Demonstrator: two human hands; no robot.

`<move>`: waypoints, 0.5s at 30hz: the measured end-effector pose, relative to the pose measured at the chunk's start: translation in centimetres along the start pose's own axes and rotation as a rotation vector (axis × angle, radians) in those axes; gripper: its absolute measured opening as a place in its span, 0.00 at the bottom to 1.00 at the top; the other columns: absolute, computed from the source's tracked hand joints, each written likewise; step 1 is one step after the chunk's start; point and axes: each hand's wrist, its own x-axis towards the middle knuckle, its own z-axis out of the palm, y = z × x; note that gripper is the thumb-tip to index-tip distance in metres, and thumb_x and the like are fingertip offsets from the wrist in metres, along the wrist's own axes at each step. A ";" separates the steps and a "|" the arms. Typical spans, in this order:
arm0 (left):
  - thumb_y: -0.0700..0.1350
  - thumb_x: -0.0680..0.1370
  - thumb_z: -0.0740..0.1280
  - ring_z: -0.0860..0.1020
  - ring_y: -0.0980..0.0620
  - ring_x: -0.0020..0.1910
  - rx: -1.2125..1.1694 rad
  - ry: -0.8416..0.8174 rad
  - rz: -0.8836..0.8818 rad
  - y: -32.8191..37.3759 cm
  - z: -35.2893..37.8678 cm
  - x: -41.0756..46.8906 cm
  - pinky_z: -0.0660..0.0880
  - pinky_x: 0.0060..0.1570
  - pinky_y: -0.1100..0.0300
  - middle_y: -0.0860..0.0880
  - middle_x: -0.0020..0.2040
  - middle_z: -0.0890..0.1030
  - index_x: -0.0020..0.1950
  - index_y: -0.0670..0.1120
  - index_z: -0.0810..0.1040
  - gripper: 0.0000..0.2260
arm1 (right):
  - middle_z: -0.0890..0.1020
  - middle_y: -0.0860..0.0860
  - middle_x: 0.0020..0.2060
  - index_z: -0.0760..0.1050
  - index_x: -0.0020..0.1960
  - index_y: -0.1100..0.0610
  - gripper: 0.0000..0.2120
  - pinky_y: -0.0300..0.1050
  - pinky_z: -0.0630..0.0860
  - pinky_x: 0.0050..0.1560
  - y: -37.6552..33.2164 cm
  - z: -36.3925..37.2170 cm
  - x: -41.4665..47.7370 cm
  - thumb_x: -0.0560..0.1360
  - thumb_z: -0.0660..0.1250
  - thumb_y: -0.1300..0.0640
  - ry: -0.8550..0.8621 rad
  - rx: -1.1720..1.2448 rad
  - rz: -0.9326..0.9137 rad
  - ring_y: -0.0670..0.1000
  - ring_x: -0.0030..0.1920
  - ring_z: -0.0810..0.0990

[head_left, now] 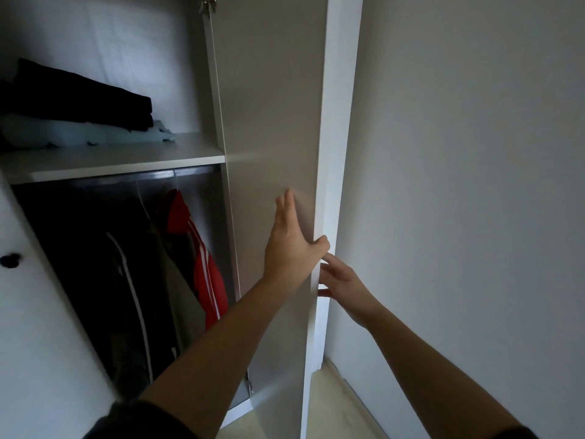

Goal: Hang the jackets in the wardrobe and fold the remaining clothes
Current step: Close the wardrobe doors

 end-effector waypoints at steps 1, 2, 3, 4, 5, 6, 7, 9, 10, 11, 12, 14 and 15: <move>0.54 0.73 0.71 0.62 0.47 0.74 -0.009 0.004 -0.004 -0.2 -0.5 -0.3 0.66 0.65 0.58 0.55 0.79 0.51 0.78 0.55 0.44 0.44 | 0.83 0.53 0.54 0.71 0.68 0.48 0.15 0.51 0.80 0.54 -0.2 0.2 0.1 0.82 0.59 0.54 -0.037 -0.005 -0.002 0.55 0.55 0.82; 0.53 0.72 0.71 0.63 0.47 0.74 -0.030 -0.003 -0.015 -0.6 -1.2 -0.5 0.66 0.66 0.57 0.55 0.79 0.53 0.78 0.56 0.44 0.44 | 0.83 0.53 0.54 0.72 0.67 0.48 0.15 0.52 0.80 0.55 -0.4 0.4 0.3 0.81 0.60 0.53 -0.068 -0.015 -0.001 0.55 0.54 0.82; 0.53 0.72 0.71 0.65 0.46 0.73 -0.064 -0.020 -0.032 -1.1 -2.1 -0.7 0.67 0.68 0.54 0.55 0.78 0.56 0.78 0.57 0.45 0.44 | 0.83 0.53 0.54 0.73 0.66 0.49 0.14 0.53 0.80 0.55 -0.6 0.8 0.5 0.81 0.61 0.54 -0.091 -0.026 0.003 0.56 0.53 0.82; 0.51 0.72 0.71 0.67 0.46 0.71 -0.112 -0.040 -0.042 -1.7 -3.3 -1.0 0.70 0.67 0.51 0.54 0.77 0.60 0.78 0.57 0.46 0.43 | 0.83 0.53 0.53 0.74 0.65 0.49 0.14 0.53 0.79 0.55 -0.8 1.4 0.9 0.81 0.61 0.56 -0.106 -0.039 0.009 0.56 0.52 0.83; 0.50 0.73 0.72 0.70 0.48 0.69 -0.159 -0.056 -0.032 -2.4 -4.6 -1.5 0.73 0.64 0.53 0.54 0.75 0.64 0.78 0.56 0.48 0.42 | 0.83 0.52 0.53 0.76 0.64 0.51 0.13 0.52 0.79 0.54 -0.9 2.1 1.3 0.80 0.62 0.57 -0.121 -0.051 0.010 0.56 0.50 0.83; 0.48 0.73 0.72 0.73 0.51 0.66 -0.191 -0.058 -0.005 -3.2 -6.0 -2.0 0.75 0.61 0.58 0.55 0.71 0.69 0.78 0.54 0.51 0.40 | 0.83 0.52 0.52 0.77 0.62 0.53 0.12 0.51 0.80 0.54 -1.1 3.1 1.8 0.80 0.63 0.59 -0.136 -0.067 0.004 0.55 0.49 0.84; 0.46 0.74 0.71 0.76 0.54 0.62 -0.201 -0.052 0.028 -4.1 -7.5 -2.6 0.76 0.57 0.65 0.56 0.67 0.73 0.78 0.52 0.54 0.38 | 0.83 0.52 0.51 0.78 0.60 0.55 0.11 0.51 0.80 0.53 -1.2 4.3 2.3 0.79 0.65 0.60 -0.152 -0.089 -0.010 0.54 0.48 0.84; 0.44 0.74 0.71 0.79 0.59 0.55 -0.191 -0.025 0.051 -6.1 -10.8 -3.8 0.75 0.54 0.70 0.55 0.60 0.78 0.75 0.47 0.63 0.31 | 0.84 0.53 0.47 0.79 0.55 0.60 0.08 0.51 0.80 0.52 -1.3 7.5 3.5 0.76 0.68 0.62 -0.186 -0.144 -0.057 0.54 0.45 0.84; 0.43 0.75 0.70 0.80 0.60 0.52 -0.179 0.005 0.043 -7.2 -12.4 -4.4 0.76 0.53 0.69 0.55 0.57 0.80 0.73 0.45 0.67 0.27 | 0.84 0.53 0.44 0.79 0.53 0.61 0.07 0.50 0.81 0.52 -1.4 9.4 4.0 0.75 0.69 0.62 -0.204 -0.161 -0.080 0.54 0.44 0.84; 0.43 0.75 0.70 0.81 0.61 0.49 -0.158 0.047 0.037 -8.3 -14.1 -4.8 0.77 0.52 0.67 0.55 0.53 0.81 0.69 0.44 0.72 0.22 | 0.84 0.52 0.41 0.78 0.51 0.61 0.06 0.49 0.81 0.51 -1.4 11.5 4.6 0.74 0.70 0.63 -0.221 -0.170 -0.103 0.54 0.42 0.84; 0.42 0.75 0.70 0.81 0.61 0.47 -0.137 0.091 0.031 -9.5 -15.7 -5.1 0.78 0.51 0.66 0.56 0.49 0.82 0.64 0.45 0.76 0.17 | 0.84 0.51 0.40 0.78 0.49 0.60 0.05 0.46 0.81 0.50 -1.5 13.6 5.1 0.74 0.71 0.62 -0.231 -0.188 -0.130 0.53 0.41 0.84; 0.41 0.76 0.69 0.82 0.60 0.45 -0.149 0.146 0.013 -12.1 -19.0 -5.4 0.78 0.50 0.66 0.57 0.45 0.83 0.57 0.51 0.78 0.11 | 0.84 0.49 0.39 0.77 0.47 0.57 0.06 0.41 0.80 0.47 -1.6 17.8 6.5 0.72 0.72 0.61 -0.233 -0.242 -0.192 0.48 0.40 0.84; 0.41 0.76 0.70 0.82 0.61 0.46 -0.161 0.161 -0.001 -13.5 -20.6 -5.4 0.77 0.50 0.68 0.59 0.46 0.83 0.56 0.53 0.78 0.11 | 0.84 0.48 0.39 0.76 0.46 0.56 0.06 0.39 0.79 0.46 -1.7 19.8 7.3 0.72 0.72 0.60 -0.231 -0.259 -0.217 0.47 0.40 0.83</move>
